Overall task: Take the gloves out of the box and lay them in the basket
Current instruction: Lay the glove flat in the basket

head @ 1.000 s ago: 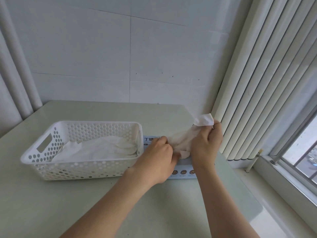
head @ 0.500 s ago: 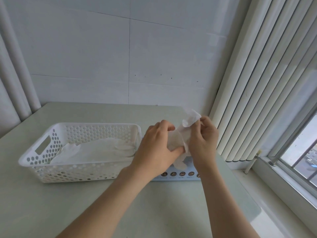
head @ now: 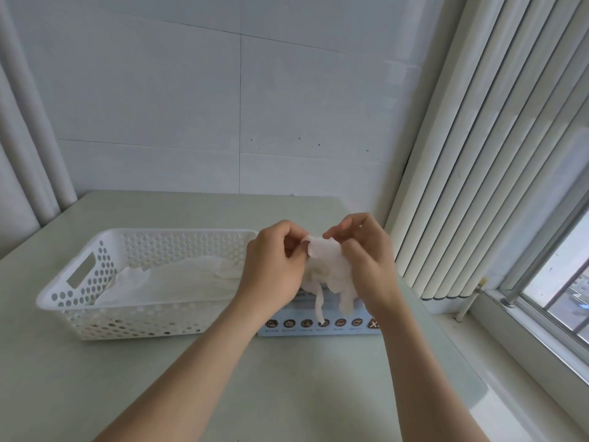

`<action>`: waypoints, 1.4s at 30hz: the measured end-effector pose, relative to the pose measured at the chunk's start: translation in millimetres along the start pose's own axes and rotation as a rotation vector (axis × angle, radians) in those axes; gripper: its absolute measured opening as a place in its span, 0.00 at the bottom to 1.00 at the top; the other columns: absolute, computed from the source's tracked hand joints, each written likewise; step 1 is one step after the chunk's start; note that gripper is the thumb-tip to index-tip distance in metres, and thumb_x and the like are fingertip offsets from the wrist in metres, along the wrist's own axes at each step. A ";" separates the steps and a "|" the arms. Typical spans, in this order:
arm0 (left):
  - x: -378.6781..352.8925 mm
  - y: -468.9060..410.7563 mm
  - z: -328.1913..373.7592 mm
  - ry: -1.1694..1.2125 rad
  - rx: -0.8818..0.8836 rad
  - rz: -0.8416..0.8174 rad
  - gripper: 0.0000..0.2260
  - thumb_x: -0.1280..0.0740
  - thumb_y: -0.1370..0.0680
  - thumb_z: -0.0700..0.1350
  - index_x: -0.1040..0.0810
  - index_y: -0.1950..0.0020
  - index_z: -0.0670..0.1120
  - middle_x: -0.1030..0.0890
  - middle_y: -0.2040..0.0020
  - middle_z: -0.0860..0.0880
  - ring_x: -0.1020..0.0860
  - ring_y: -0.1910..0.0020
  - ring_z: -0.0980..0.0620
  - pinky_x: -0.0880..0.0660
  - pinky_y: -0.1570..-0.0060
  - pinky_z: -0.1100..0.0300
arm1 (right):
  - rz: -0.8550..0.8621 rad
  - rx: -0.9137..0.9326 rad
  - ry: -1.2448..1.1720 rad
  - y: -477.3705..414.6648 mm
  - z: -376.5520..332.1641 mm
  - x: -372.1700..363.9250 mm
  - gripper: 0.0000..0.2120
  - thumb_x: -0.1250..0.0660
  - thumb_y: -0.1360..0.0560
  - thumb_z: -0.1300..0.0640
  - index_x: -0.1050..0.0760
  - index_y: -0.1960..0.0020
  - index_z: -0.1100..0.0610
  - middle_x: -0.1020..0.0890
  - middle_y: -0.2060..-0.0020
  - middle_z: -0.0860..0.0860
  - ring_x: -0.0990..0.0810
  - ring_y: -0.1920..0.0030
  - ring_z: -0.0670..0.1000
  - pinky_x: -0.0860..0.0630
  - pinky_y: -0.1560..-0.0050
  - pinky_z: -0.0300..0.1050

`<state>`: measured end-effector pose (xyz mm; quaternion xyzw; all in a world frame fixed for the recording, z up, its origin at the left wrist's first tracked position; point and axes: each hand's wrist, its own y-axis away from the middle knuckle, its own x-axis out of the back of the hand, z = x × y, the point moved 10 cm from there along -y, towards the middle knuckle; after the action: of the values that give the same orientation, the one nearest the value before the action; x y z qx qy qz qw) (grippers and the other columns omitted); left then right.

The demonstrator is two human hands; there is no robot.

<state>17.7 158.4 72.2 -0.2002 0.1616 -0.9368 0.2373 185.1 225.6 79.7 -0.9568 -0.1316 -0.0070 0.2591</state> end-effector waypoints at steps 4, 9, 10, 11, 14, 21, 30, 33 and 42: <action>10.5 -5.2 -7.3 0.163 0.094 0.011 0.07 0.32 0.18 0.38 0.18 0.49 0.49 0.16 0.51 0.53 0.15 0.54 0.53 0.14 0.55 0.54 | -0.087 -0.048 0.413 1.1 20.2 -8.3 0.09 0.33 0.27 0.65 0.18 0.54 0.52 0.14 0.60 0.46 0.15 0.57 0.47 0.21 0.57 0.43; 26.2 -12.5 -14.8 0.311 0.158 0.087 0.06 0.34 0.16 0.38 0.20 0.46 0.47 0.17 0.44 0.49 0.14 0.52 0.54 0.15 0.56 0.56 | -0.102 -0.051 0.520 2.1 23.5 -6.3 0.18 0.38 0.19 0.59 0.34 0.67 0.62 0.33 0.74 0.51 0.37 0.70 0.48 0.39 0.68 0.46; 27.2 -13.0 -15.2 0.374 0.179 0.093 0.05 0.35 0.16 0.37 0.20 0.45 0.45 0.17 0.44 0.48 0.14 0.51 0.54 0.15 0.56 0.56 | -0.090 -0.050 0.541 2.2 23.7 -4.4 0.18 0.39 0.20 0.61 0.38 0.68 0.61 0.37 0.74 0.52 0.41 0.70 0.48 0.42 0.67 0.47; 28.4 -13.5 -16.3 0.416 0.192 0.103 0.05 0.35 0.16 0.36 0.21 0.44 0.44 0.17 0.44 0.47 0.14 0.51 0.53 0.16 0.56 0.57 | -0.087 -0.039 0.597 1.9 24.9 -3.8 0.17 0.41 0.22 0.60 0.38 0.69 0.61 0.38 0.74 0.53 0.42 0.70 0.48 0.43 0.66 0.48; 38.1 -14.9 -11.0 0.441 0.134 0.179 0.05 0.35 0.16 0.38 0.23 0.43 0.46 0.16 0.45 0.46 0.14 0.48 0.51 0.16 0.54 0.55 | -0.155 -0.026 0.887 2.4 39.7 -7.1 0.14 0.45 0.29 0.55 0.28 0.70 0.59 0.30 0.75 0.55 0.34 0.68 0.50 0.34 0.56 0.47; 60.3 -18.1 7.2 0.294 -0.028 0.279 0.05 0.36 0.16 0.43 0.26 0.42 0.50 0.18 0.47 0.47 0.18 0.51 0.49 0.20 0.50 0.53 | -0.195 -0.001 1.037 4.4 38.2 -12.0 0.13 0.42 0.32 0.52 0.20 0.67 0.51 0.26 0.77 0.45 0.27 0.69 0.46 0.33 0.47 0.47; 23.5 -15.5 -3.5 0.552 0.167 -0.013 0.04 0.37 0.15 0.40 0.24 0.44 0.42 0.16 0.44 0.42 0.15 0.44 0.44 0.15 0.50 0.51 | 0.042 0.128 0.763 5.4 -8.6 -14.5 0.20 0.44 0.22 0.39 0.20 0.39 0.45 0.19 0.50 0.34 0.25 0.42 0.45 0.37 0.36 0.49; 27.2 -16.7 1.5 0.620 0.178 -0.051 0.04 0.39 0.16 0.39 0.25 0.46 0.41 0.14 0.44 0.43 0.17 0.42 0.38 0.18 0.49 0.46 | -0.006 0.077 0.636 7.3 -11.9 -29.5 0.24 0.45 0.19 0.38 0.24 0.30 0.47 0.19 0.55 0.33 0.21 0.43 0.43 0.35 0.34 0.47; 57.8 -25.3 8.7 0.735 0.174 -0.096 0.17 0.47 0.14 0.49 0.23 0.52 0.41 0.13 0.44 0.39 0.15 0.41 0.39 0.22 0.45 0.47 | 0.192 0.030 0.151 -10.2 -33.9 -47.5 0.06 0.30 0.19 0.58 0.15 0.49 0.50 0.13 0.61 0.44 0.18 0.61 0.43 0.23 0.59 0.41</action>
<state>-34.6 148.3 107.0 0.1630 0.1462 -0.9663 0.1353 138.5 205.5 110.2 -0.9578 -0.0198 -0.0521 0.2818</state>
